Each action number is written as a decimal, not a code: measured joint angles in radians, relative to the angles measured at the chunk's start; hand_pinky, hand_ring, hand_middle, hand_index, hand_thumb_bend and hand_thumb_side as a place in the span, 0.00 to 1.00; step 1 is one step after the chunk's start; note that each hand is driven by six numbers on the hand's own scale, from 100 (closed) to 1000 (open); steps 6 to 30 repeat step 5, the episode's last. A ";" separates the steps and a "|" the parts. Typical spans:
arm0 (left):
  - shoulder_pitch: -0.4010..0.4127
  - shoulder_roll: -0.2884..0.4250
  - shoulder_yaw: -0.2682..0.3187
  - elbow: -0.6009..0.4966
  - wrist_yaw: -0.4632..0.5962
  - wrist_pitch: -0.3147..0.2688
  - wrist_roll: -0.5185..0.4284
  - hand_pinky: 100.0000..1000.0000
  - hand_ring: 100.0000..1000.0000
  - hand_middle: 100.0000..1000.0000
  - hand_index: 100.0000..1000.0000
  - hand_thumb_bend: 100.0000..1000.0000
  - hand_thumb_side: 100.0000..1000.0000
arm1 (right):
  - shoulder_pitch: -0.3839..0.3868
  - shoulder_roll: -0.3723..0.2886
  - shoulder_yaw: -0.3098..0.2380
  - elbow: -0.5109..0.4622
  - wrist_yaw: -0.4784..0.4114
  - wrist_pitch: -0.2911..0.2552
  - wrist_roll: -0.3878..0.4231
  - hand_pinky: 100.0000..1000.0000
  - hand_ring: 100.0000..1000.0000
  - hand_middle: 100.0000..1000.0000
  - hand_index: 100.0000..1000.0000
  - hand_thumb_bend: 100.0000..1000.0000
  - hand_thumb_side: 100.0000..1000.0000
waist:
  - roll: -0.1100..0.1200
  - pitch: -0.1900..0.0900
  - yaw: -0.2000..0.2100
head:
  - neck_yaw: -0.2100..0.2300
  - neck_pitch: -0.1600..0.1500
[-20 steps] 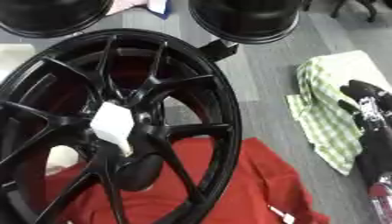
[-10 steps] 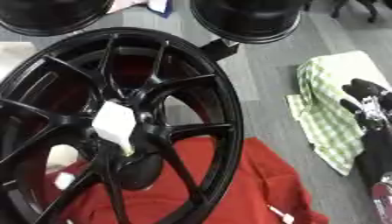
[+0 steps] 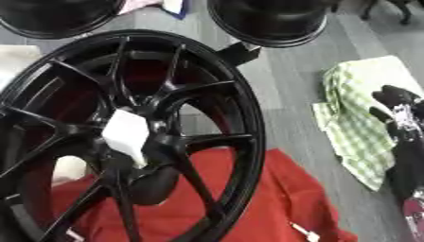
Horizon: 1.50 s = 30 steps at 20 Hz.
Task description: Pull the pin out of the wheel hub.
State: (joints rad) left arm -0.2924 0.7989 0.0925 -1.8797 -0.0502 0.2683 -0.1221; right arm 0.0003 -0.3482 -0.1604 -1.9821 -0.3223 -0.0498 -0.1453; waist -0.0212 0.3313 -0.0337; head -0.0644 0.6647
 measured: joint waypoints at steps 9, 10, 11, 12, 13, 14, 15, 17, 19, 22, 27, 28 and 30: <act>-0.017 -0.100 0.012 -0.076 0.212 0.002 0.235 0.68 0.57 0.52 0.64 0.00 0.77 | -0.001 -0.001 0.000 0.000 -0.004 -0.007 0.001 0.86 0.89 0.66 0.72 0.00 0.47 | -0.001 -0.001 0.000 | 0.001 0.000; -0.017 -0.100 0.012 -0.076 0.212 0.002 0.235 0.68 0.57 0.52 0.64 0.00 0.77 | -0.001 -0.001 0.000 0.000 -0.004 -0.007 0.001 0.86 0.89 0.66 0.72 0.00 0.47 | -0.001 -0.001 0.000 | 0.001 0.000; -0.017 -0.100 0.012 -0.076 0.212 0.002 0.235 0.68 0.57 0.52 0.64 0.00 0.77 | -0.001 -0.001 0.000 0.000 -0.004 -0.007 0.001 0.86 0.89 0.66 0.72 0.00 0.47 | -0.001 -0.001 0.000 | 0.001 0.000; -0.017 -0.100 0.012 -0.076 0.212 0.002 0.235 0.68 0.57 0.52 0.64 0.00 0.77 | -0.001 -0.001 0.000 0.000 -0.004 -0.007 0.001 0.86 0.89 0.66 0.72 0.00 0.47 | -0.001 -0.001 0.000 | 0.001 0.000; -0.017 -0.100 0.012 -0.076 0.212 0.002 0.235 0.68 0.57 0.52 0.64 0.00 0.77 | -0.001 -0.001 0.000 0.000 -0.004 -0.007 0.001 0.86 0.89 0.66 0.72 0.00 0.47 | -0.001 -0.001 0.000 | 0.001 0.000; -0.017 -0.100 0.012 -0.076 0.212 0.002 0.235 0.68 0.57 0.52 0.64 0.00 0.77 | -0.001 -0.001 0.000 0.000 -0.004 -0.007 0.001 0.86 0.89 0.66 0.72 0.00 0.47 | -0.001 -0.001 0.000 | 0.001 0.000; -0.017 -0.100 0.012 -0.076 0.212 0.002 0.235 0.68 0.57 0.52 0.64 0.00 0.77 | -0.001 -0.001 0.000 0.000 -0.004 -0.007 0.001 0.86 0.89 0.66 0.72 0.00 0.47 | -0.001 -0.001 0.000 | 0.001 0.000; -0.017 -0.100 0.012 -0.076 0.212 0.002 0.235 0.68 0.57 0.52 0.64 0.00 0.77 | -0.001 -0.001 0.000 0.000 -0.004 -0.007 0.001 0.86 0.89 0.66 0.72 0.00 0.47 | -0.001 -0.001 0.000 | 0.001 0.000; -0.017 -0.100 0.012 -0.076 0.212 0.002 0.235 0.68 0.57 0.52 0.64 0.00 0.77 | -0.001 -0.001 0.000 0.000 -0.004 -0.007 0.001 0.86 0.89 0.66 0.72 0.00 0.47 | -0.001 -0.001 0.000 | 0.001 0.000; -0.017 -0.100 0.012 -0.076 0.212 0.002 0.235 0.68 0.57 0.52 0.64 0.00 0.77 | -0.001 -0.001 0.000 0.000 -0.004 -0.007 0.001 0.86 0.89 0.66 0.72 0.00 0.47 | -0.001 -0.001 0.000 | 0.001 0.000; -0.017 -0.100 0.012 -0.076 0.212 0.002 0.235 0.68 0.57 0.52 0.64 0.00 0.77 | -0.001 -0.001 0.000 0.000 -0.004 -0.007 0.001 0.86 0.89 0.66 0.72 0.00 0.47 | -0.001 -0.001 0.000 | 0.001 0.000; -0.017 -0.100 0.012 -0.076 0.212 0.002 0.235 0.68 0.57 0.52 0.64 0.00 0.77 | -0.001 -0.001 0.000 0.000 -0.004 -0.007 0.001 0.86 0.89 0.66 0.72 0.00 0.47 | -0.001 -0.001 0.000 | 0.001 0.000; -0.017 -0.100 0.012 -0.076 0.212 0.002 0.235 0.68 0.57 0.52 0.64 0.00 0.77 | -0.001 -0.001 0.000 0.000 -0.004 -0.007 0.001 0.86 0.89 0.66 0.72 0.00 0.47 | -0.001 -0.001 0.000 | 0.001 0.000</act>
